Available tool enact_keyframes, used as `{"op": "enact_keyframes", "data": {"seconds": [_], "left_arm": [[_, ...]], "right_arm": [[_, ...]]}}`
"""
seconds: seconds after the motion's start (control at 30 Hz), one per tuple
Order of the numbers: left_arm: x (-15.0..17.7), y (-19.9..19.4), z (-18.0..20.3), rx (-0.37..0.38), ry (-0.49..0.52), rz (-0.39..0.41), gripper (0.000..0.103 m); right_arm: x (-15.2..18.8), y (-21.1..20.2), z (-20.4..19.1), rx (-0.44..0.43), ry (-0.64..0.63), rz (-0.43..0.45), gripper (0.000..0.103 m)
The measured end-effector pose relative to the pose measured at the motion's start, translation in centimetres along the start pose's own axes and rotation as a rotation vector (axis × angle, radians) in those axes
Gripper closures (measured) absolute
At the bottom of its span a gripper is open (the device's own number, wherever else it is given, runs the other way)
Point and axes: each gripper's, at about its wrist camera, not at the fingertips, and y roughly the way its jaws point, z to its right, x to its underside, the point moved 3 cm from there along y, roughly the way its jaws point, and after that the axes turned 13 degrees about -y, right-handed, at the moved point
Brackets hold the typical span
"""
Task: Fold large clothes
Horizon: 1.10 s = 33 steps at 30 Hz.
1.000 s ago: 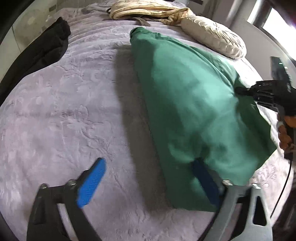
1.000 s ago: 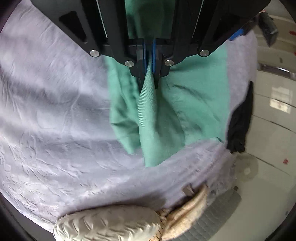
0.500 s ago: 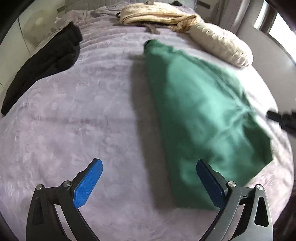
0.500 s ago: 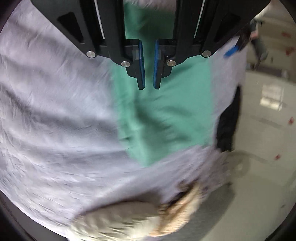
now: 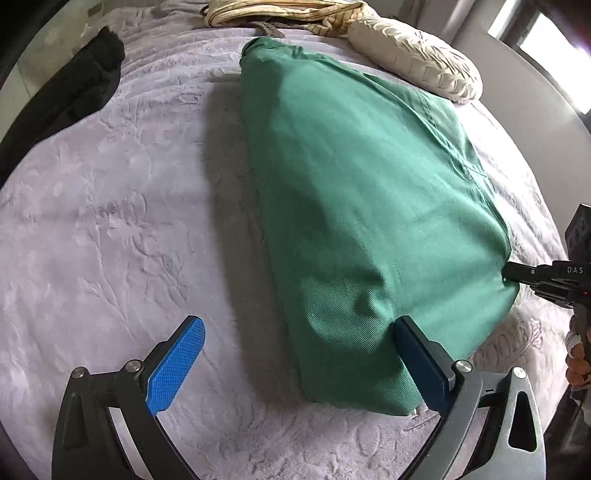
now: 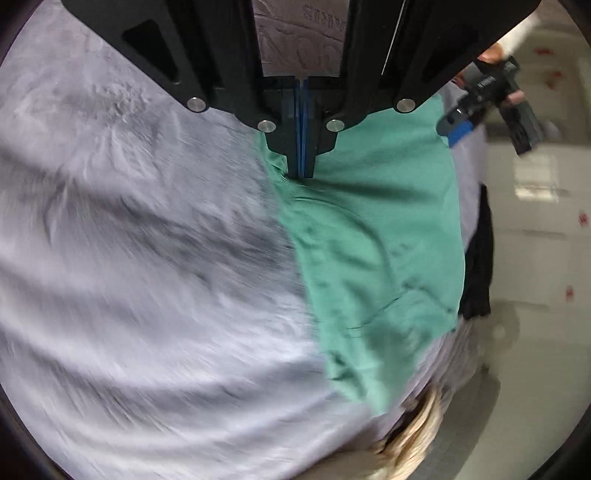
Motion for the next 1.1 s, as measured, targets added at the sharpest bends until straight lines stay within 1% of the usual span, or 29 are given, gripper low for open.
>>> {"op": "enact_keyframes", "data": {"seconds": [0.03,0.13,0.2,0.27,0.3,0.33,0.37,0.43,0.53,0.67,0.7,0.73,0.77,0.8,0.83,0.93,1.03,1.1], "left_arm": [[0.0,-0.1,0.1,-0.007,0.005,-0.002,0.001],[0.0,0.0,0.1,-0.014,-0.008,-0.015,0.001],[-0.1,0.0,0.1,-0.018,-0.023,-0.019,0.001],[-0.2,-0.1,0.0,-0.026,-0.03,-0.017,0.001],[-0.1,-0.1,0.0,-0.028,-0.033,-0.016,0.001],[-0.1,-0.1,0.0,-0.03,-0.036,-0.016,0.001],[-0.1,-0.2,-0.1,-0.03,-0.038,-0.017,0.001],[-0.1,-0.2,-0.1,-0.032,-0.046,-0.021,0.001],[-0.1,-0.6,-0.1,-0.042,-0.052,-0.022,0.001],[-0.2,-1.5,-0.2,-0.051,-0.086,-0.009,0.001],[-0.3,-1.7,-0.2,-0.052,-0.093,0.0,0.001],[-0.4,-2.0,-0.3,-0.051,-0.101,0.011,0.001],[-0.6,-2.3,-0.4,-0.049,-0.107,0.022,0.001],[-0.8,-2.6,-0.4,-0.049,-0.115,0.035,0.001],[-1.1,-2.9,-0.6,-0.052,-0.122,0.046,0.001],[-2.0,-3.1,-0.8,-0.054,-0.131,0.048,0.001],[-2.8,-2.7,-0.9,-0.046,-0.142,0.026,0.001],[-3.2,-2.3,-0.7,-0.039,-0.139,0.014,0.001]], "right_arm": [[0.4,0.0,0.3,0.012,0.003,-0.005,0.103],[1.7,-0.2,1.2,0.0,0.04,-0.023,0.103],[2.2,-0.7,1.0,0.008,0.044,-0.033,0.103],[1.9,-1.1,0.7,0.048,0.03,-0.055,0.103],[2.0,-1.4,0.9,0.069,0.029,-0.064,0.102],[1.8,-1.6,0.8,0.081,0.033,-0.07,0.096],[2.0,-2.3,1.0,0.085,0.045,-0.069,0.096],[1.5,-3.5,0.7,0.066,0.061,-0.044,0.096],[0.3,-5.6,-0.8,0.057,0.026,-0.002,0.096],[-2.0,-6.2,-3.2,0.032,-0.035,0.004,0.096],[-2.4,-6.0,-3.7,0.026,-0.047,0.002,0.093],[-2.9,-5.8,-4.1,0.025,-0.059,0.003,0.079],[-3.2,-5.7,-4.4,0.027,-0.069,0.003,0.054],[-3.3,-5.6,-4.8,0.029,-0.081,0.007,0.044],[-3.7,-5.4,-5.2,0.027,-0.096,0.007,0.037],[-4.8,-4.3,-6.0,0.017,-0.117,-0.011,0.036],[-5.8,-3.1,-6.0,0.009,-0.133,-0.024,0.03],[-6.6,-2.0,-5.8,0.008,-0.138,-0.029,0.03]]}}
